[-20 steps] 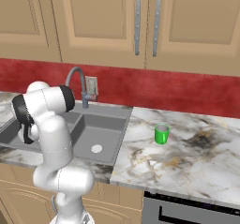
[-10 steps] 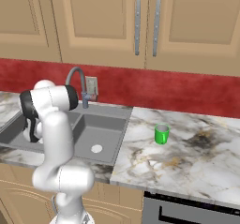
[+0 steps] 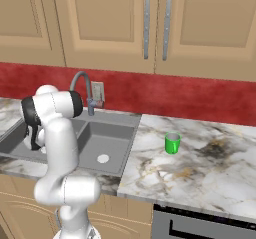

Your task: Place the glass cup in the left basin and the mug in the right basin of the sink.

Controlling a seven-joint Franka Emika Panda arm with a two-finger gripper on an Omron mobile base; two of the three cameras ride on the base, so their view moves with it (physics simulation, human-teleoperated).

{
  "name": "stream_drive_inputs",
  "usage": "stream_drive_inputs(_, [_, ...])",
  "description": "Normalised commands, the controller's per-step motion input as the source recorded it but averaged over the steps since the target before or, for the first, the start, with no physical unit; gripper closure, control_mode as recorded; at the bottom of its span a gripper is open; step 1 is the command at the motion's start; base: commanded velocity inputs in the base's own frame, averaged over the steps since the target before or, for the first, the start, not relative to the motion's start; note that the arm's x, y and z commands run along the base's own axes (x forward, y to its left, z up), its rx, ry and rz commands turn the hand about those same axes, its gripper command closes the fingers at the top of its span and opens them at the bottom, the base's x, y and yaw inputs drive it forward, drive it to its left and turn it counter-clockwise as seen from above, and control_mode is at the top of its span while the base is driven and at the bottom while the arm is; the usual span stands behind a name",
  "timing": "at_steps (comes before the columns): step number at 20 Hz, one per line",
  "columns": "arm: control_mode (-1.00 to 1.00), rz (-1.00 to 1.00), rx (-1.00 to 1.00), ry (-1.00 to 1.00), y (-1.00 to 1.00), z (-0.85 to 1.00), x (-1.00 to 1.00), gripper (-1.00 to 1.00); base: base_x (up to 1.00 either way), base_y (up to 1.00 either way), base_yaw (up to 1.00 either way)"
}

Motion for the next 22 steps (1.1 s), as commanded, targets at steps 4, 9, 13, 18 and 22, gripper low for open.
stream_drive_inputs(4, [-1.00,-0.02,-0.02,0.05,-0.01,-0.26,0.00,-1.00,0.00,0.00,0.00])
stream_drive_inputs(9, [-1.00,-0.09,-0.01,0.01,-0.05,-0.12,0.00,-1.00,0.00,0.00,0.00])
stream_drive_inputs(13, [-1.00,-0.03,0.00,-0.02,-0.07,0.01,-0.07,-1.00,0.00,0.00,0.00])
stream_drive_inputs(18, [-1.00,-0.03,0.00,-0.02,-0.04,0.12,-0.26,-1.00,0.00,0.00,0.00])
stream_drive_inputs(22, [-1.00,-0.06,0.00,0.00,-0.02,0.21,-0.34,-1.00,0.00,0.00,0.00])
